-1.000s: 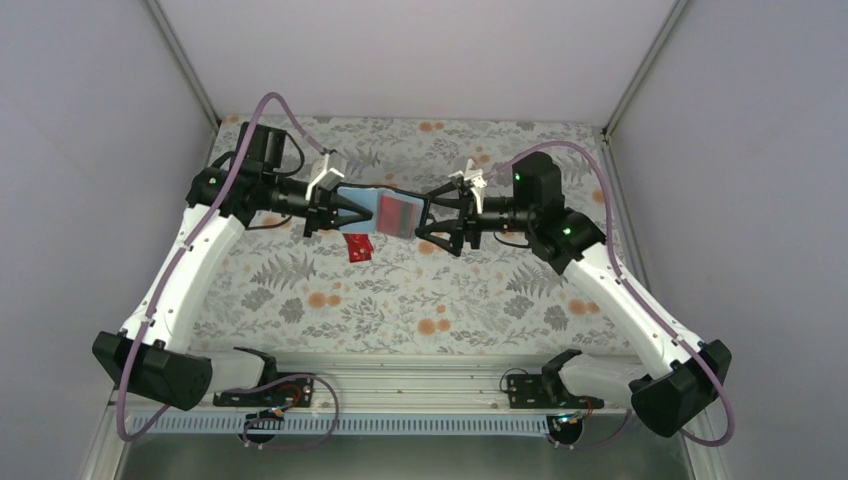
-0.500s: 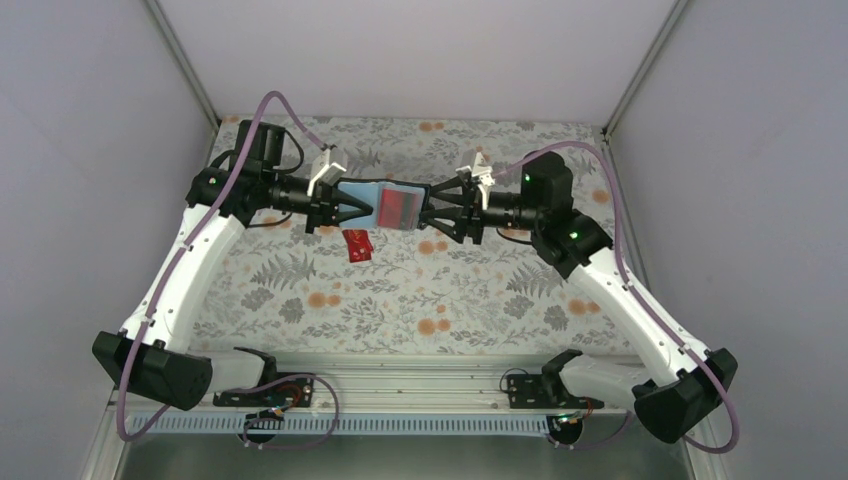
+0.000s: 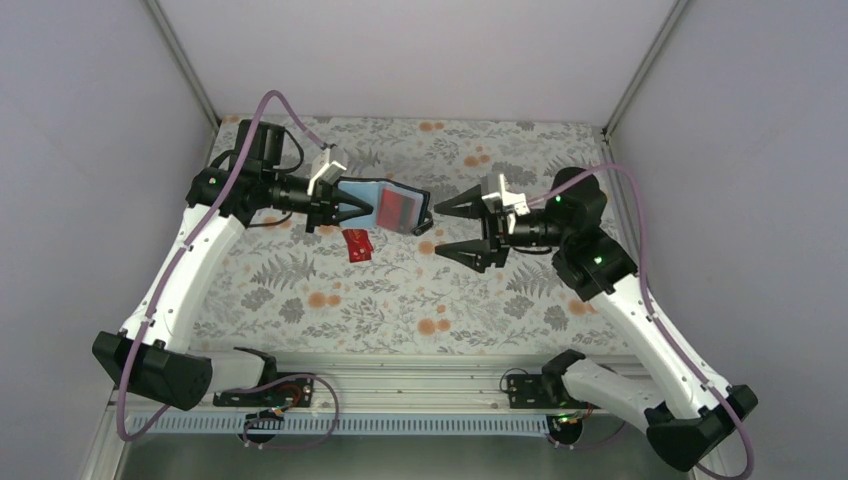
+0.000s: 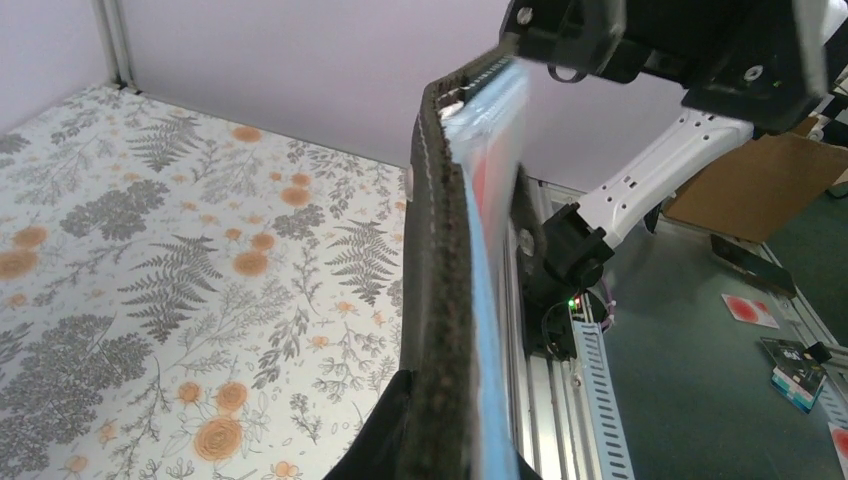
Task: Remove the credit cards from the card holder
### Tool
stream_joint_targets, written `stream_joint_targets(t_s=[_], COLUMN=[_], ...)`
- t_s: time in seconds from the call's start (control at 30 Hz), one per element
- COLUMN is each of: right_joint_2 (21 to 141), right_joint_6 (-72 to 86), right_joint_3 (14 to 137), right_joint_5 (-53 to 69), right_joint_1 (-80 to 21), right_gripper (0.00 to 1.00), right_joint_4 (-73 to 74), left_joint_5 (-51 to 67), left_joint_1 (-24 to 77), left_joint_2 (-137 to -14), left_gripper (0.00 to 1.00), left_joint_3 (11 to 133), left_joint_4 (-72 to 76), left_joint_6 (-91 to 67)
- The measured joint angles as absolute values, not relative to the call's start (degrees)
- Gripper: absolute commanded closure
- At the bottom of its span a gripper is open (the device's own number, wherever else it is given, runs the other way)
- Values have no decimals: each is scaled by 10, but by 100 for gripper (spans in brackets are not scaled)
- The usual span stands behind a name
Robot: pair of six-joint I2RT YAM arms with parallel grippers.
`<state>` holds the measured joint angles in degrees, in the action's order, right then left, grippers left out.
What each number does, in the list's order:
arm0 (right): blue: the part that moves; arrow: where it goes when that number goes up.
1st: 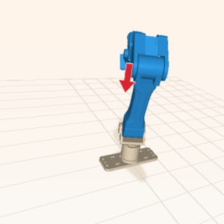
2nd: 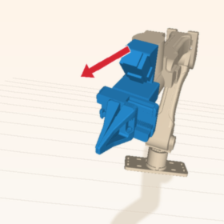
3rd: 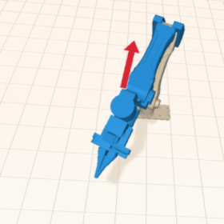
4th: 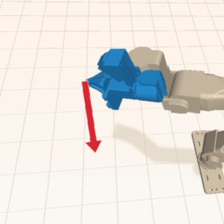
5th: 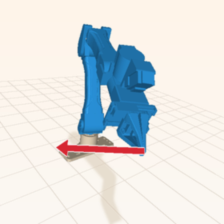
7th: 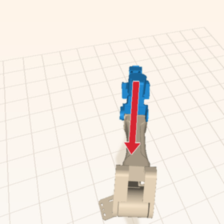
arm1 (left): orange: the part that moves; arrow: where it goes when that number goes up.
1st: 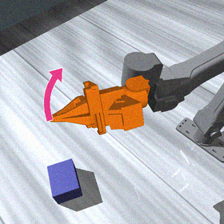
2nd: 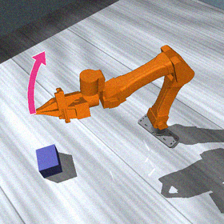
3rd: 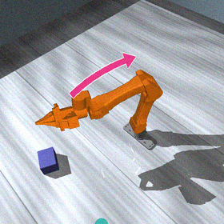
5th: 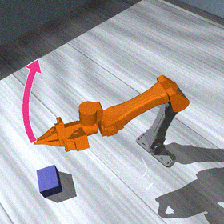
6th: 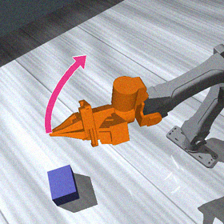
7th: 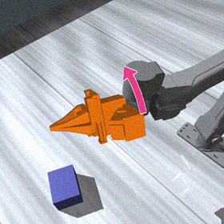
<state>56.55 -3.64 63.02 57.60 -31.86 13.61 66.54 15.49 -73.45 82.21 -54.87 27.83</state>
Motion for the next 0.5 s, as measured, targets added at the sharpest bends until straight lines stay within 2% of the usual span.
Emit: stream_joint_targets(t_s=[0.17,0.3,0.5], right_joint_2=[592,610,586], right_joint_6=[2,11,22], right_joint_3=[628,609,601], right_joint_5=[595,555,553], right_joint_1=[-320,-320,-321], right_gripper=[23,22,26], right_joint_4=[65,64,55], left_joint_5=[665,662,662], left_joint_1=[155,155,155], left_joint_2=[-735,-735,-735], left_gripper=[98,98,98], left_joint_3=[822,822,822], left_joint_4=[-549,-549,-548], left_joint_6=[278,278,278])
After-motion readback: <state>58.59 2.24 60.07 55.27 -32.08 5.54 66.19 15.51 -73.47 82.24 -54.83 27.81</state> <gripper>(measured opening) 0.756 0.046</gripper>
